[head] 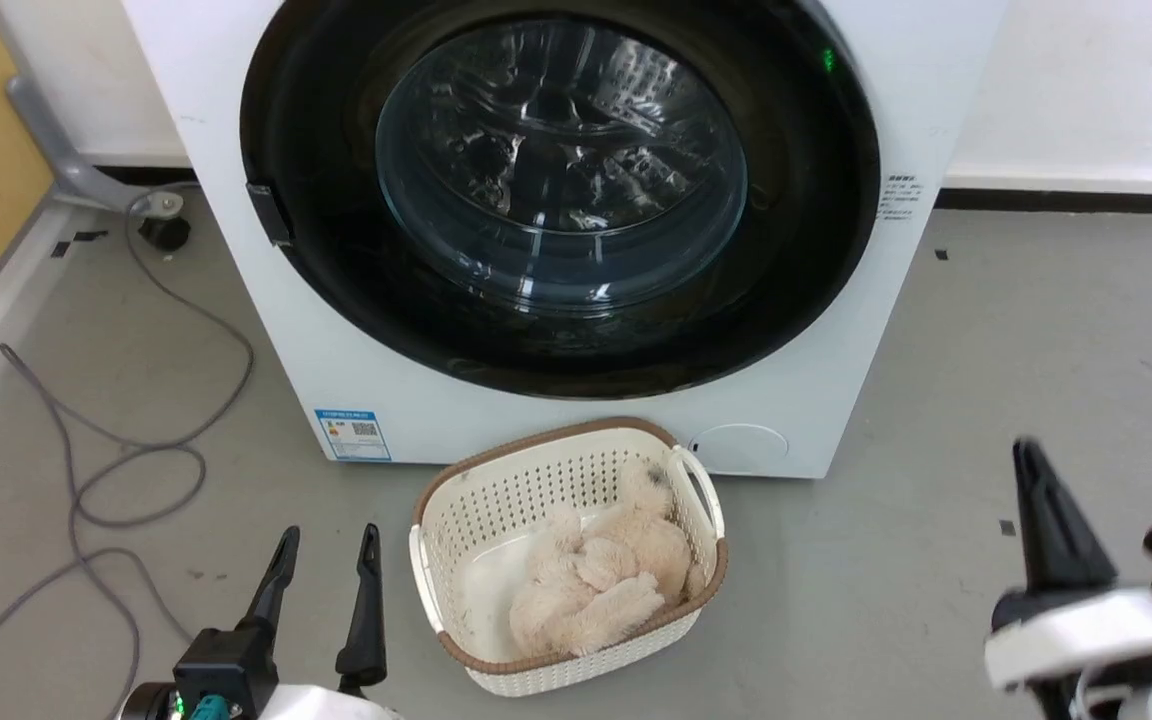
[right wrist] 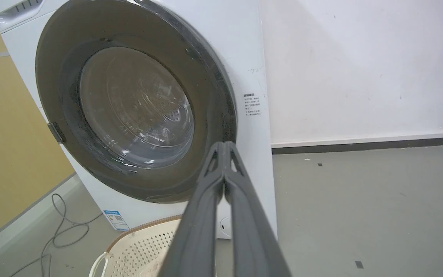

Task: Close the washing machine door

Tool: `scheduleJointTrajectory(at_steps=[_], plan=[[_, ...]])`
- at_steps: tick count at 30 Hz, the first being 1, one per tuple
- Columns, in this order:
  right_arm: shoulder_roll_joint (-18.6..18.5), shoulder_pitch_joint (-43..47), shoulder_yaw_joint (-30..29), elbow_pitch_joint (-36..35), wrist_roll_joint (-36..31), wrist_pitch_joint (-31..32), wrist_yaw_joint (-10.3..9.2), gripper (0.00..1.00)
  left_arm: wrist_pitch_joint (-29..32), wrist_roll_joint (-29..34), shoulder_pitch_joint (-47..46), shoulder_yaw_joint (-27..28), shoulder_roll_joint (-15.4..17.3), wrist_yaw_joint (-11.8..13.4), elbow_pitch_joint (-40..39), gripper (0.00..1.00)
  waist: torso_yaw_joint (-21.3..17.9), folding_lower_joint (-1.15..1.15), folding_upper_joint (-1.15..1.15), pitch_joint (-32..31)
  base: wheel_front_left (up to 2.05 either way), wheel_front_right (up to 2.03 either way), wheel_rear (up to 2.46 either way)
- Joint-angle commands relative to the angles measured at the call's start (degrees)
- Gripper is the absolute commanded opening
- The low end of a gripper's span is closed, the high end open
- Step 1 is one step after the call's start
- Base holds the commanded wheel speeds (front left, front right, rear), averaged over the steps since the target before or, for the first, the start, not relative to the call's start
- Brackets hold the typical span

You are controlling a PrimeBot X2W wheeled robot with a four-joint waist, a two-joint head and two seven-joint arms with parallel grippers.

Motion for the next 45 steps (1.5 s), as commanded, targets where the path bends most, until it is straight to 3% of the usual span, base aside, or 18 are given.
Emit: scheduleJointTrajectory(at_steps=[1, 4, 5, 6, 15, 33, 34, 45], plan=[[1.3, 2.2, -0.7, -1.1, -1.3, -0.1, -0.04, 0.00, -0.2, 0.5, 0.8, 0.1, 0.0, -0.2, 0.2, 1.00, -0.1, 0.01, 0.00, -0.4, 0.00, 0.00, 0.00], [3.1, 5.1, -1.6, -2.7, -4.1, 0.1, -0.04, 0.00, -0.2, 0.5, 1.2, 0.0, 0.0, -0.2, 0.4, 1.00, -0.2, 0.01, 0.00, -0.6, 0.00, 0.00, 0.00], [3.7, 5.9, -2.0, -3.2, -5.0, 0.1, -0.04, 0.42, -0.2, 0.6, 1.3, 0.0, 0.0, -0.3, 0.5, 1.00, -0.2, 0.01, 0.00, -0.7, 0.00, 0.00, 0.00], [4.3, 6.6, -2.4, -3.7, -5.7, 0.0, -0.04, 1.00, -0.2, 0.7, 1.4, -0.1, 0.0, -0.3, 0.6, 1.00, -0.2, 0.01, 0.00, -0.7, 0.00, 0.00, 0.00], [7.1, 9.6, -3.9, -6.1, -9.3, -0.1, -0.04, 1.00, -0.2, 1.0, 1.4, -0.6, 0.0, -0.5, 1.0, 1.00, -0.1, 0.01, 0.00, -0.8, 0.00, 0.00, 0.00], [7.5, 9.4, -4.0, -6.4, -10.1, -0.1, -0.04, 1.00, -0.2, 1.1, 1.0, -1.3, 0.0, 0.0, 1.0, 1.00, 0.2, 0.01, 0.00, -0.4, 0.00, 0.00, 0.00], [7.3, 9.0, -4.0, -6.2, -9.8, 0.0, 0.00, 0.00, 0.0, 0.9, 0.9, -1.3, 0.0, -0.3, 1.0, 0.00, 0.2, 0.01, 0.00, -0.4, 0.00, 0.00, 0.00], [7.4, 8.9, -3.9, -6.6, -10.5, 0.9, 0.00, 0.00, 1.0, 1.4, 0.7, -1.1, 0.0, -0.1, 0.5, 0.00, 0.1, 0.01, 0.00, -0.4, 0.00, 0.00, 0.00]])
